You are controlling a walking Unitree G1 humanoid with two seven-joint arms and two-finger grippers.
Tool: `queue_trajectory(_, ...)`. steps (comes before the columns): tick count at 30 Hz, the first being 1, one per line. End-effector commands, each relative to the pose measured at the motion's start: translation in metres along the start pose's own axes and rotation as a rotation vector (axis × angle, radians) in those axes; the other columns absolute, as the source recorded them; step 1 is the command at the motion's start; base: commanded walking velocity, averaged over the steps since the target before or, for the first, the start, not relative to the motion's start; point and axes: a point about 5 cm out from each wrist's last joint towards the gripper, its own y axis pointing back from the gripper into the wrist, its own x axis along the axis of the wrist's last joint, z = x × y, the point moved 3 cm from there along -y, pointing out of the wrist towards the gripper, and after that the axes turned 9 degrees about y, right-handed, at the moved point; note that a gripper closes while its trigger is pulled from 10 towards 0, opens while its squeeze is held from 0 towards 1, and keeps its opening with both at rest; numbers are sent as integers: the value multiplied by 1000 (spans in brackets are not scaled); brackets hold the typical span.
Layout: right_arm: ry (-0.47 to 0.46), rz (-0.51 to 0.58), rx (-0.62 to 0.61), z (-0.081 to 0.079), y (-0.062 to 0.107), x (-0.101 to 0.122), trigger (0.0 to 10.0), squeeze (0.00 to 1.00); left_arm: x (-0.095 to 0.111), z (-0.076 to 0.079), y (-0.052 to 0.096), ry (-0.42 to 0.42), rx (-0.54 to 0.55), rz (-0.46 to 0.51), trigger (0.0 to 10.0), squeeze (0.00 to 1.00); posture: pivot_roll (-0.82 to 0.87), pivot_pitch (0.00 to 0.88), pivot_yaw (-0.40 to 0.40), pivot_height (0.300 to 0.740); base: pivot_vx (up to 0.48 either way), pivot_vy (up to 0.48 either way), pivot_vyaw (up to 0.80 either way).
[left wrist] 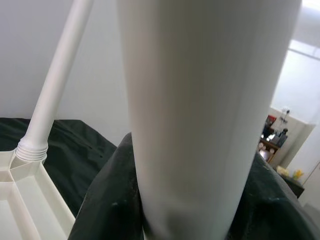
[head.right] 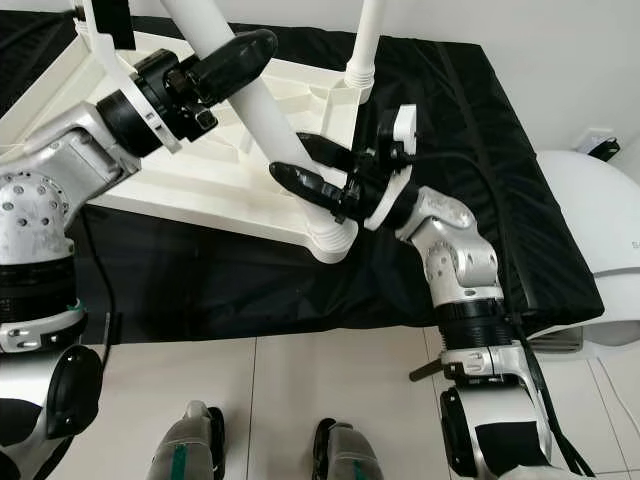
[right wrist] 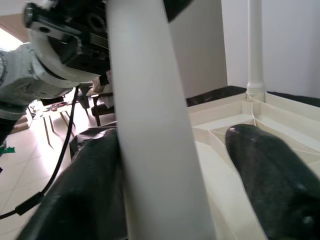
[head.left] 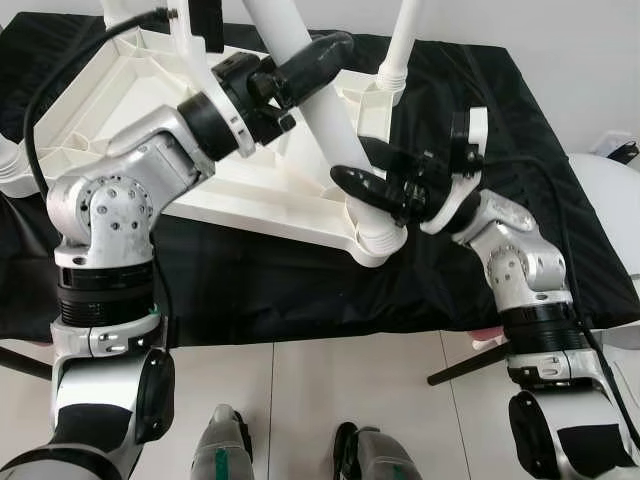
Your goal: Building children table
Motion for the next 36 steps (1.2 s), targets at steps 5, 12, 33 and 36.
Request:
queue_trajectory(5, 31, -40, -28, 13, 10, 7, 10000, 1000, -2, 9, -4, -79, -66, -75, 10000, 0, 120, 154, -91, 740, 0, 0, 0)
queue_trajectory(12, 42, -139, -32, 23, 6, 5, 10000, 0, -9, 17, -12, -165, -100, -149, 10000, 0, 120, 156, -94, 740, 0, 0, 0)
queue_trajectory(33, -10, -325, 216, 1, -8, -9, 10000, 0, -6, 28, -36, -293, -179, -195, 10000, 0, 136, 144, -93, 740, 0, 0, 0)
queue_trajectory(36, -3, -330, 227, 0, -8, -9, 10000, 0, -5, 28, -38, -298, -182, -196, 10000, 0, 135, 143, -92, 740, 0, 0, 0)
